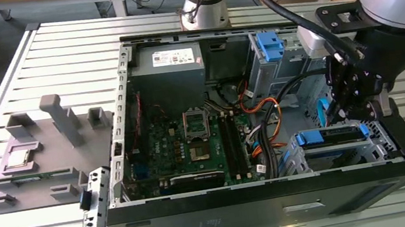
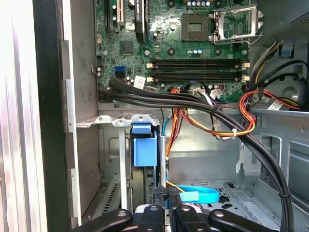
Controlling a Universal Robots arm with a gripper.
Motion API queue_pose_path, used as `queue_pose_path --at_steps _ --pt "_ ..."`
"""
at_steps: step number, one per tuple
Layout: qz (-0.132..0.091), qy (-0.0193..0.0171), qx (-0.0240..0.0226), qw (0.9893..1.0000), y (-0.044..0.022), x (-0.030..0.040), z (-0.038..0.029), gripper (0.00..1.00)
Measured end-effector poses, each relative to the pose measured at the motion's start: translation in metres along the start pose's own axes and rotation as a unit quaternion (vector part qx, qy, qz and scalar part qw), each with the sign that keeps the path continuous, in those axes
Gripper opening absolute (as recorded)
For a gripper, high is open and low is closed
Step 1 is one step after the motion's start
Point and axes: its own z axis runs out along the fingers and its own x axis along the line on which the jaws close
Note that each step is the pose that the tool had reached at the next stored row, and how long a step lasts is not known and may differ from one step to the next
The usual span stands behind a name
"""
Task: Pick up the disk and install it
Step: 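Insert the first disk wire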
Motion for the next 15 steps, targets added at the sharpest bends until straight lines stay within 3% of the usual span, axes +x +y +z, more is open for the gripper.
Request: queue_pose_path --at_steps 15 --pt "-0.005 -0.0005 0.0035 1.0000 0.0001 0.0097 0.0045 0.16"
